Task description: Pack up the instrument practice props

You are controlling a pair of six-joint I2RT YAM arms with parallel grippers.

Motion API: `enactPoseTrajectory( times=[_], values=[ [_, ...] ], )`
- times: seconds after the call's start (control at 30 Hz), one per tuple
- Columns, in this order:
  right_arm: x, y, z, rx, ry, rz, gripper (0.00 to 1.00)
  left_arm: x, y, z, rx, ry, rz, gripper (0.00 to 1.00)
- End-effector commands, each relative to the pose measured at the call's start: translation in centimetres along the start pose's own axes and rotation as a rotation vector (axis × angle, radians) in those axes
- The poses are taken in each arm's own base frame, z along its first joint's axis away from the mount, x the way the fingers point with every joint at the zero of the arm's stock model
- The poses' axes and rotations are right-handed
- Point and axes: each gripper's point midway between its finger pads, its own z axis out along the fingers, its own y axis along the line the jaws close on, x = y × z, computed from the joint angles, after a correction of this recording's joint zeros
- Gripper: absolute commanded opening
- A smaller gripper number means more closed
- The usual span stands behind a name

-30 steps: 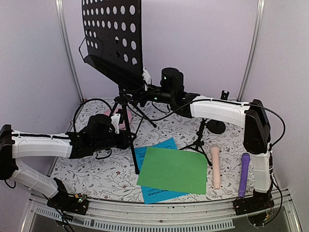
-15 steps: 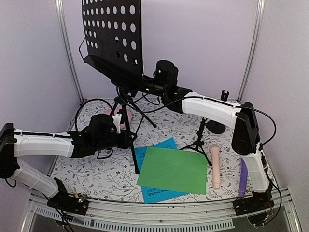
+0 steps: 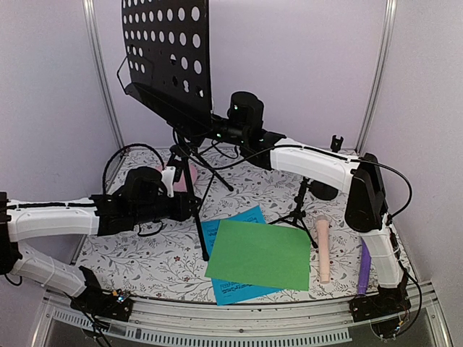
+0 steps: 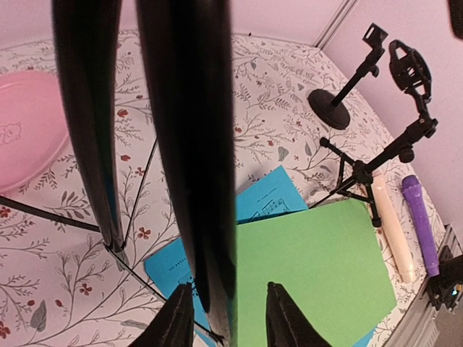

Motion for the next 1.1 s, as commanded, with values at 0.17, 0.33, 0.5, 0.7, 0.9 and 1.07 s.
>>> enactPoseTrajectory(
  times=[0.17, 0.33, 0.5, 0.7, 0.9, 1.07],
  values=[
    [-9.7, 1.8, -0.5, 0.021, -0.166, 0.016, 0.00, -5.4, -2.6, -6.9, 0.068, -0.132, 0.045, 0.64],
    [-11.5, 2.1, -1.0, 0.033, -0.194, 0.008, 0.00, -8.0, -3.4, -10.9, 0.114, -0.249, 0.050, 0.86],
    [-12.2, 3.4, -1.0, -0.007, -0.218, 0.013, 0.00, -10.2, -2.2, -12.7, 0.040, -0.398, 0.136, 0.94],
    [-12.9, 4.6, -1.1, -0.054, -0.235, 0.019, 0.00, -12.2, -1.1, -12.1, -0.057, -0.513, 0.263, 0.96],
    [-13.1, 5.4, -1.7, -0.074, -0.228, 0.020, 0.00, -14.3, 0.0, -9.7, -0.037, -0.524, 0.277, 0.97],
    [-12.7, 5.8, -2.1, -0.083, -0.214, 0.024, 0.00, -16.0, 0.0, -8.0, 0.016, -0.525, 0.280, 0.94]
  ],
)
